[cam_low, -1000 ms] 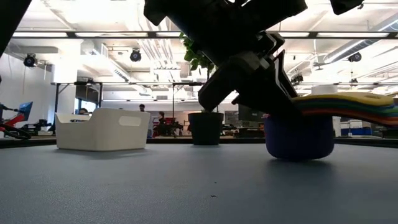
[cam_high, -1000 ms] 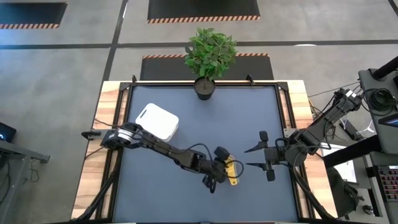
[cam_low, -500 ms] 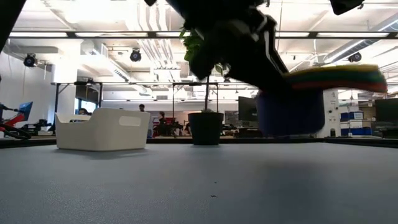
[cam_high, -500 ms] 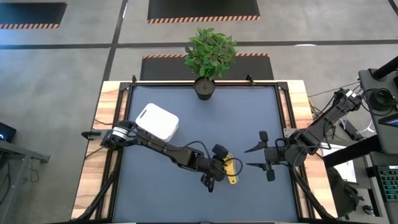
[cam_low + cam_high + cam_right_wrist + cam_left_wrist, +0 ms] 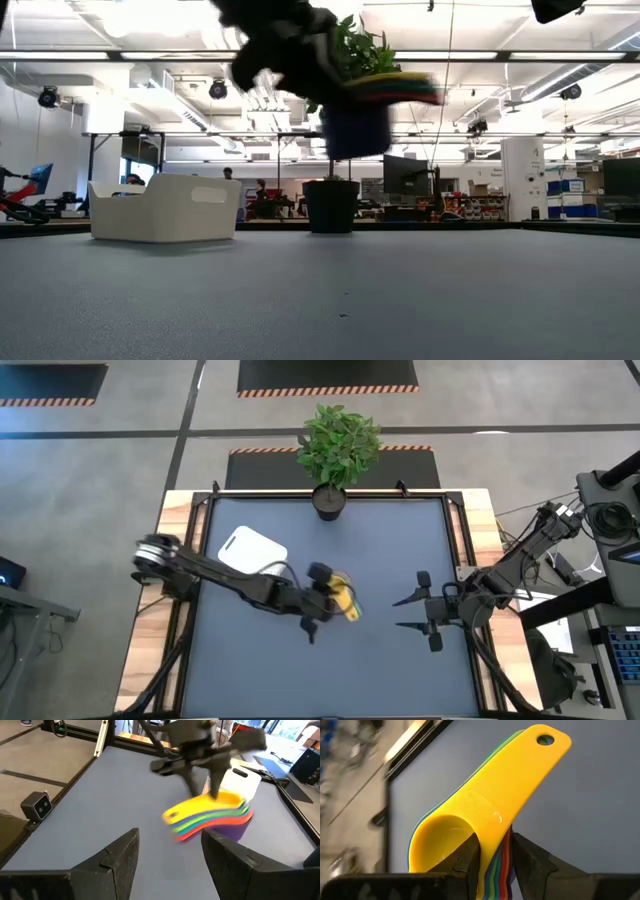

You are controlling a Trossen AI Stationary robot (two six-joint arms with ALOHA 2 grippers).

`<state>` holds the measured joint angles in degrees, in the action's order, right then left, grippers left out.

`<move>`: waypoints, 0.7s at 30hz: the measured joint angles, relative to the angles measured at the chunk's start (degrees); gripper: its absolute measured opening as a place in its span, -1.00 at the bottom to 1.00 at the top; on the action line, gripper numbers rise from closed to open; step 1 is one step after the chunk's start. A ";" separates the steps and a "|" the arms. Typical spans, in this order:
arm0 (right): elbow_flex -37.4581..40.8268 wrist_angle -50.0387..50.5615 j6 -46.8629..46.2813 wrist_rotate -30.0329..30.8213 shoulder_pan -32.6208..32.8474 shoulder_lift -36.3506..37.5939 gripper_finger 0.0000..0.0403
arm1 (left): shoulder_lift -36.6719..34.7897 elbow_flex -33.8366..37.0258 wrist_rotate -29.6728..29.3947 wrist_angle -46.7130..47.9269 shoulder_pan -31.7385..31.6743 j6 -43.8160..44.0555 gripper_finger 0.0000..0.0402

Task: Nest measuring cups in basket
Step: Put the measuring cups into the white bin

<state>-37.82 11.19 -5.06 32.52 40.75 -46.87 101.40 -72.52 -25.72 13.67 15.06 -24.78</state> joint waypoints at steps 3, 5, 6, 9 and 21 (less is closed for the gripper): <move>0.00 -0.11 -0.06 0.48 -0.02 0.00 0.01 | -6.92 5.42 -5.19 2.13 -0.09 1.17 -0.58; 0.00 -0.26 -0.04 0.49 -0.02 0.00 0.01 | -11.96 8.30 -7.98 4.30 -0.29 3.27 -0.58; 0.00 -0.41 -0.02 0.52 -0.02 0.00 0.01 | -14.64 9.58 -8.98 5.54 -0.41 4.83 -0.58; 0.00 -0.78 0.12 0.52 -0.02 0.00 0.01 | -21.66 13.34 -11.25 9.87 -0.88 10.11 -0.58; 0.00 -1.31 1.25 0.56 -0.02 0.00 0.01 | -42.21 30.28 -16.78 19.36 -4.83 27.41 -0.58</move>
<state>-37.82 9.88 -3.81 33.08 40.73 -46.87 59.19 -42.24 -42.49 33.03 10.23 2.63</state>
